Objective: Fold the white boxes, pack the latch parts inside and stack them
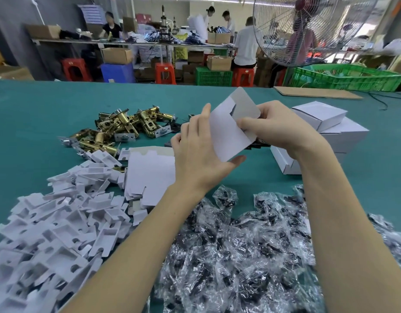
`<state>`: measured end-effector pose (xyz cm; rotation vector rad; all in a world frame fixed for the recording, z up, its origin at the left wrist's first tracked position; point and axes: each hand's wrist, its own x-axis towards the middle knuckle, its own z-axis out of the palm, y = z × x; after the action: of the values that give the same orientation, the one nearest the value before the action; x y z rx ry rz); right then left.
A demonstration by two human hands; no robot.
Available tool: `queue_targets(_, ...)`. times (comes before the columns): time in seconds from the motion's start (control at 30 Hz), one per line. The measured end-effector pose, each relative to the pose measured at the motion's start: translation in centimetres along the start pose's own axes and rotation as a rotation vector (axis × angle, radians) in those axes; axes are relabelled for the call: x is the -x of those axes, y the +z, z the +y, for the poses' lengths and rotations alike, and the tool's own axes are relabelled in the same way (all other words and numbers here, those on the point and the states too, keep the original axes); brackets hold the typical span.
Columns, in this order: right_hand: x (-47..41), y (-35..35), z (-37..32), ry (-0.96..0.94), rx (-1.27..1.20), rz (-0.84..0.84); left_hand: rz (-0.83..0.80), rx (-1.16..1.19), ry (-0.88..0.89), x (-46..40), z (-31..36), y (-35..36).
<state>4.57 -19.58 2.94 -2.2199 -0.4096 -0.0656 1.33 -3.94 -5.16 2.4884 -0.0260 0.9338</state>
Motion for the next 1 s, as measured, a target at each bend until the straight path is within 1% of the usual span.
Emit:
queue_targets(0.13, -0.2, -0.4, 0.7, 0.093, -0.153, -0.016, 0.001, 0.13, -0.007, -0.2, 0.0, -0.4)
queue_targets(0.23, -0.2, -0.2, 1.2, 0.09, -0.146, -0.012, -0.019, 0.208, -0.028, -0.4, -0.2, -0.5)
queue_targets(0.37, -0.1, -0.2, 1.0, 0.043, -0.254, -0.051, -0.118, 0.115, 0.038, -0.2, -0.2, -0.2)
queue_targets(0.47, -0.1, -0.4, 0.8, 0.06, -0.336, -0.095, -0.129, 0.122, 0.045, -0.4, -0.4, -0.3)
queue_targets(0.63, -0.1, 0.0, 0.8, 0.035, -0.198, -0.043, -0.098, 0.109, 0.068, -0.4, -0.7, -0.5)
queue_targets(0.77, 0.1, 0.1, 0.8, 0.03, -0.217, -0.068, -0.096, 0.112, 0.073, -0.4, -0.7, -0.7)
queue_targets(0.9, 0.2, 0.1, 0.9, 0.037, -0.218, -0.053, -0.071, 0.134, 0.085, -0.4, -0.3, -1.0)
queue_targets(1.0, -0.1, 0.2, 1.3, 0.041, -0.106, -0.004, -0.035, 0.177, 0.089, -0.3, 0.0, -1.1)
